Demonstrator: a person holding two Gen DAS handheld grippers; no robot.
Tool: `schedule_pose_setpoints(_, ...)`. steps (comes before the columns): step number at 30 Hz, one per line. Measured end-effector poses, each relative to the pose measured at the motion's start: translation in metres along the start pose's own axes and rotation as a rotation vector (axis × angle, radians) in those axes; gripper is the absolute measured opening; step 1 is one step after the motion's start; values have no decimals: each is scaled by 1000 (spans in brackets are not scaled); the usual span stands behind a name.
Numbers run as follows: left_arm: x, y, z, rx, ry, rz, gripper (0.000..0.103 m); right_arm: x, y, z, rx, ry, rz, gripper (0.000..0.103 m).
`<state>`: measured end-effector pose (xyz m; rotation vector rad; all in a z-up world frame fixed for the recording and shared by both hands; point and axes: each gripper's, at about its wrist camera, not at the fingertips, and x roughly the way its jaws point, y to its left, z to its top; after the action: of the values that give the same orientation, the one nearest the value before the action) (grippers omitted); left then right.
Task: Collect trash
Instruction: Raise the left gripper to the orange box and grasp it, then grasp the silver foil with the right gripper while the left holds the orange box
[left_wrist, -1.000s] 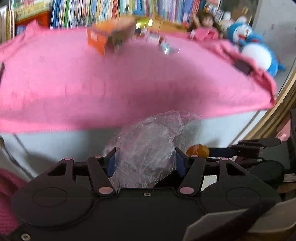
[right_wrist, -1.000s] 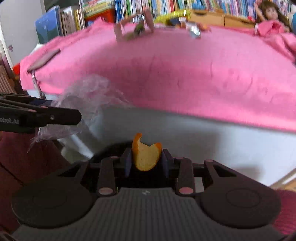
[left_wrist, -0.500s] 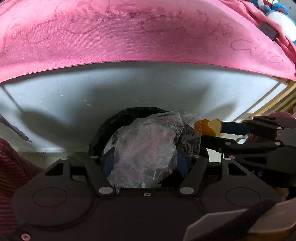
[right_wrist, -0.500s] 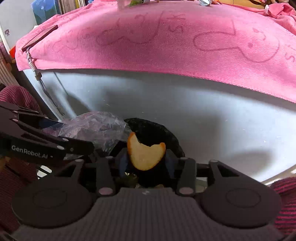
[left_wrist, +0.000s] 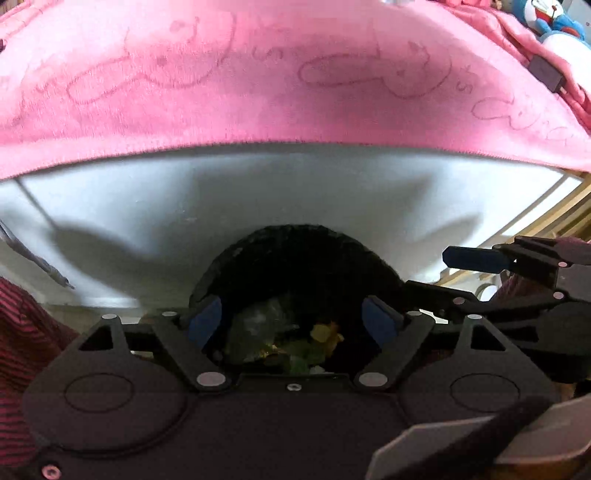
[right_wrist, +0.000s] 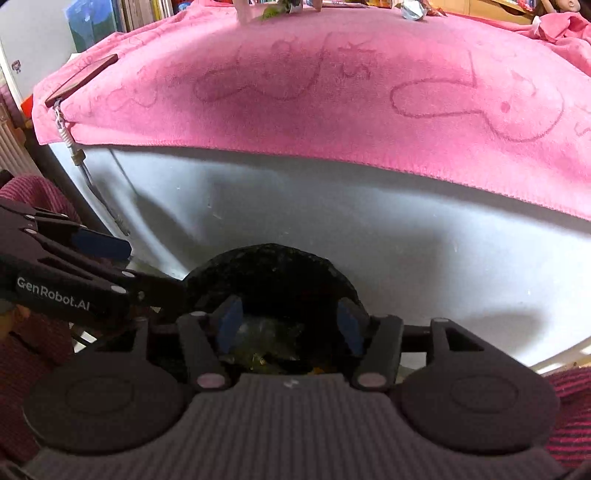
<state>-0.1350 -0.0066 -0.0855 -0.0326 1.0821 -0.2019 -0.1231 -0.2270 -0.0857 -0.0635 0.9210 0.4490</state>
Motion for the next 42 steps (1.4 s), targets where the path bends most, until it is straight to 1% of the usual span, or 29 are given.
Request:
schedule_pose_setpoints(3,-11,4,3,17,-44,3,83,-7,0,6,-1,-23,-1,71)
schedule_pose_setpoints(6,-29,4,12,30,-102,-3,83,-21,-2,16,-3,-73,2,72)
schedule_pose_setpoints(9,-52,6,27,33,-189,-21,85,-39,-3,31,-31,-146,-7,75)
schedule_pose_setpoints(14,-85,10,60,29,-384,-24,90,-63,-10,59,-62,-267,-40,79)
schedule_pose_setpoints(17,-95,14,90,-3,-452,0,90,-68,-17,80,-71,-325,-87,80)
schedule_pose_setpoints(19,-97,19,109,-46,-501,-12,91,-69,-24,97,-66,-359,-115,81)
schedule_pose_setpoints(21,-93,27,132,-109,-544,-40,91,-66,-32,112,-61,-388,-140,83)
schedule_pose_setpoints(23,-85,43,161,-222,-579,-73,91,-60,-41,130,-54,-410,-168,85)
schedule_pose_setpoints(24,-82,51,173,-297,-596,-93,93,-55,-46,139,-46,-416,-184,85)
schedule_pose_setpoints(25,-77,59,183,-350,-607,-114,93,-50,-50,148,-37,-416,-197,86)
schedule_pose_setpoints(26,-71,66,192,-400,-610,-133,93,-44,-55,158,-24,-413,-206,86)
schedule_pose_setpoints(28,-57,79,213,-472,-582,-145,94,-29,-64,176,-11,-403,-233,86)
schedule_pose_setpoints(32,-31,89,245,-499,-529,-110,94,-5,-76,200,2,-373,-274,86)
schedule_pose_setpoints(34,-15,91,256,-523,-497,-100,94,6,-83,210,26,-350,-265,86)
schedule_pose_setpoints(35,-7,92,260,-537,-484,-107,94,12,-85,214,37,-340,-259,86)
schedule_pose_setpoints(38,17,99,273,-597,-433,-148,94,26,-90,224,58,-315,-250,86)
schedule_pose_setpoints(40,27,103,275,-652,-414,-197,95,33,-90,227,61,-301,-245,86)
schedule_pose_setpoints(42,35,108,274,-695,-400,-249,93,40,-90,229,61,-281,-236,81)
